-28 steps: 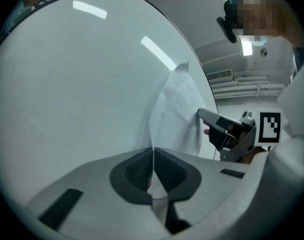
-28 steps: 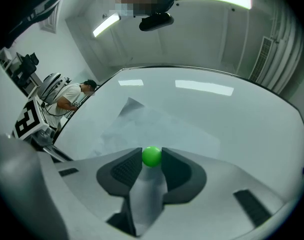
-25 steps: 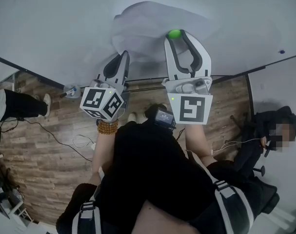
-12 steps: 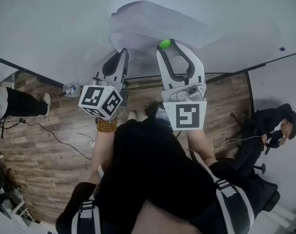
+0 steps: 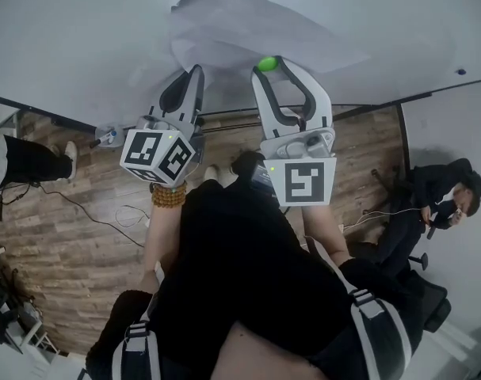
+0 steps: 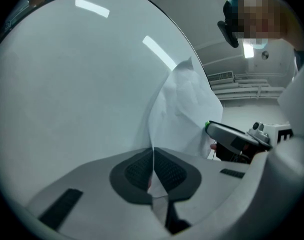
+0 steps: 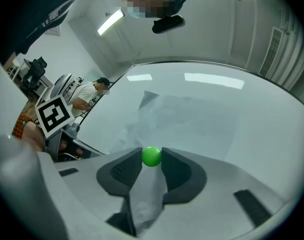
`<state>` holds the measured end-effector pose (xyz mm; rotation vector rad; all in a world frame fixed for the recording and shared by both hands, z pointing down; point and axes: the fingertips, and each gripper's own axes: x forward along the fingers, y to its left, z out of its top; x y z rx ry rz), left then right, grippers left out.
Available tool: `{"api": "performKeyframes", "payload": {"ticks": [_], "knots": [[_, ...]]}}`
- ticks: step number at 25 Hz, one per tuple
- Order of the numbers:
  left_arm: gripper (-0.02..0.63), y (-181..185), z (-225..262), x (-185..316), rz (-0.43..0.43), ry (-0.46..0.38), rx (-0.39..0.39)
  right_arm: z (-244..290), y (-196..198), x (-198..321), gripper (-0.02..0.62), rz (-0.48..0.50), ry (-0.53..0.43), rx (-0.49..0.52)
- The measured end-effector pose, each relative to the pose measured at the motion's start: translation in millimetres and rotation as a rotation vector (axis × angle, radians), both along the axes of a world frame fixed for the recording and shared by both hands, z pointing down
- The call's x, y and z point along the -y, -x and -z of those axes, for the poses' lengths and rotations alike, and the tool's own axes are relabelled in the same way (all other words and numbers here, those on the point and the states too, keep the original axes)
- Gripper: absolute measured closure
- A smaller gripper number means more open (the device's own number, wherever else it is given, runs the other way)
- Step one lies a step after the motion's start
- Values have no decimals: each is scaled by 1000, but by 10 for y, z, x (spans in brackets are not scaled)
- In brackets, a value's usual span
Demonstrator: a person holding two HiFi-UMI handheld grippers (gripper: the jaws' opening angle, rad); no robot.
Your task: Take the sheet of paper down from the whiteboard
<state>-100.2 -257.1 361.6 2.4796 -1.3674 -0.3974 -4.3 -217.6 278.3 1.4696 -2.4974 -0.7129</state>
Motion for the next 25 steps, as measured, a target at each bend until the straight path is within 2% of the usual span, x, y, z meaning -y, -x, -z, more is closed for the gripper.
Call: {"api": "performKeyframes", "payload": {"ticks": [5,12,16,18,22,25], "knots": [[595,-8,-92,-64,-20,42,-36,0,-16,-29,476,-7,7,9],[595,28,-64,-128,33,52,-28,-7,-38,10,476,32,33,28],[595,16,-22,-205,62,58,-12,12,-11,25,476,62,35,40],[595,-8,4,-247,72,60,2,10,-14,30,476,72,46,77],[595,-128,102,-352,109,57,45,1,-142,-34,476,93,79,107],[595,-164,129,-388,130,63,46,2,-207,-50,476,100,92,117]]}}
